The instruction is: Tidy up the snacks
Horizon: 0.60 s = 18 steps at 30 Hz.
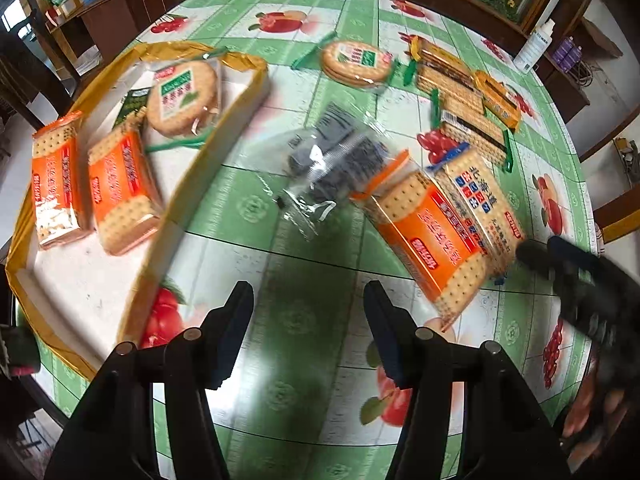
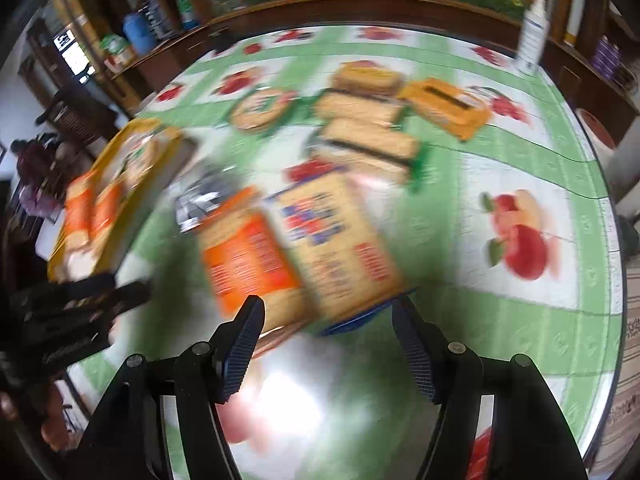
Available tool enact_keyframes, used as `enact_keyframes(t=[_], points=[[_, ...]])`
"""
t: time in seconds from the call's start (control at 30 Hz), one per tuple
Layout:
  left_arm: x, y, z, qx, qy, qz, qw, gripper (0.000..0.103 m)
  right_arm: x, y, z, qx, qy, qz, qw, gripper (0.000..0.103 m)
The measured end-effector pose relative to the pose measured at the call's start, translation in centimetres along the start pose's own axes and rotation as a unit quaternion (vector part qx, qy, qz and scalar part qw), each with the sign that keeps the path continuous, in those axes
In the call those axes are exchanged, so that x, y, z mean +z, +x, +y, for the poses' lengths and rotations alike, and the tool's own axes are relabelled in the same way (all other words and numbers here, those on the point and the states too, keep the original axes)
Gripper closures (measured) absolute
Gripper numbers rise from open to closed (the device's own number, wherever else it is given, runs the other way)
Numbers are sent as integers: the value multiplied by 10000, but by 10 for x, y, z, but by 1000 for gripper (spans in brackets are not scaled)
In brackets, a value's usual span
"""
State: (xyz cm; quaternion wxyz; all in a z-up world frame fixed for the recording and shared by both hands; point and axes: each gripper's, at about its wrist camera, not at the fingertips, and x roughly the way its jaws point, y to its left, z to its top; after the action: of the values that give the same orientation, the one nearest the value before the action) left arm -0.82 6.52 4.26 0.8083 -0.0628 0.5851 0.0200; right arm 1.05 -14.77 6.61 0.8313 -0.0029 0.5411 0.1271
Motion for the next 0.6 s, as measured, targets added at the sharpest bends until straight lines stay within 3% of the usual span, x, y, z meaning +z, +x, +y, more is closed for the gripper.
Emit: enact_keyframes(t=[0.23, 0.43, 0.6], points=[[-6, 4, -2, -31, -263, 159, 9995, 47, 40, 31, -21, 42, -196, 79, 9998, 34], [-7, 3, 7, -97, -522, 214, 9984, 47, 50, 58, -11, 388, -282, 475, 9977, 34], [-6, 3, 7, -141, -617, 249, 9977, 47, 54, 68, 4, 208, -647, 638, 9956, 30]])
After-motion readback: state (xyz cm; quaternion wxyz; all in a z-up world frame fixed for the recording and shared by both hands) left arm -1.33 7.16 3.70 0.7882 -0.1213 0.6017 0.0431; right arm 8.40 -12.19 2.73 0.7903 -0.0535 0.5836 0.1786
